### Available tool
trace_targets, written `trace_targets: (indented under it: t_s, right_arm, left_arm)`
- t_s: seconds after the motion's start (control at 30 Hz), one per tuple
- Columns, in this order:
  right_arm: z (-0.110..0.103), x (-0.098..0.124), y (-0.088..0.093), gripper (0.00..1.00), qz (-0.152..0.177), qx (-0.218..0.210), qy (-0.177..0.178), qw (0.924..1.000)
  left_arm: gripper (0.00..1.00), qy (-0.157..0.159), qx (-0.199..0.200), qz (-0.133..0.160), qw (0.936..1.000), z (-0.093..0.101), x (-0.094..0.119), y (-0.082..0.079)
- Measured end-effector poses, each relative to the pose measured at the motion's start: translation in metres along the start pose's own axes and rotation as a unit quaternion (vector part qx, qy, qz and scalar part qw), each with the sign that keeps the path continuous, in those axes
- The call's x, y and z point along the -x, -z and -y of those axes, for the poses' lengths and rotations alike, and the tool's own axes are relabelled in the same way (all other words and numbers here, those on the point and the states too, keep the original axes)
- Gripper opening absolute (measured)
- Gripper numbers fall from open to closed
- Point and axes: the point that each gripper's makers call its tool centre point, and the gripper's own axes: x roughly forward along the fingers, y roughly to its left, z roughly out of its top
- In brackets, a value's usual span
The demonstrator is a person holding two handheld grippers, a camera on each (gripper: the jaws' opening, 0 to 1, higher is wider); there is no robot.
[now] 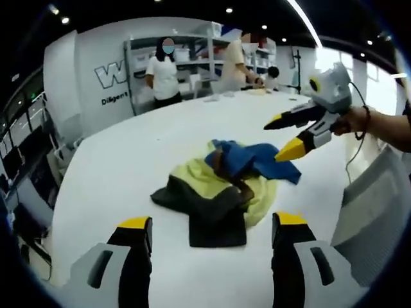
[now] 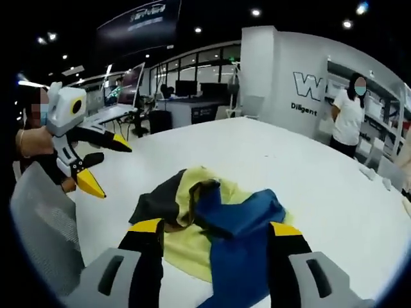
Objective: Fold the garment on the visible template until the final outline fits inside the template.
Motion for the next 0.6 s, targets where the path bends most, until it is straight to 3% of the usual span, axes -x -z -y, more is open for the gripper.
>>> trace_targets:
  t_s: [0.17, 0.33, 0.43, 0.6]
  right_arm:
    - [0.004, -0.017, 0.011, 0.48, -0.032, 0.07, -0.003, 0.997]
    - [0.007, -0.029, 0.02, 0.41, -0.053, 0.101, -0.001, 0.9934]
    - [0.011, -0.033, 0.021, 0.41, -0.063, 0.149, 0.009, 0.9868]
    - [0.005, -0.045, 0.018, 0.35, -0.061, 0.214, -0.001, 0.9748]
  left_arm:
    - [0.62, 0.038, -0.024, -0.025, 0.9987, 0.013, -0.018, 0.002]
    - [0.47, 0.024, -0.097, -0.017, 0.9949, 0.011, -0.033, 0.0]
    - [0.44, 0.03, -0.102, -0.012, 0.9943, 0.012, -0.04, 0.002]
    - [0.43, 0.029, -0.137, -0.034, 0.9896, 0.01, -0.052, 0.013]
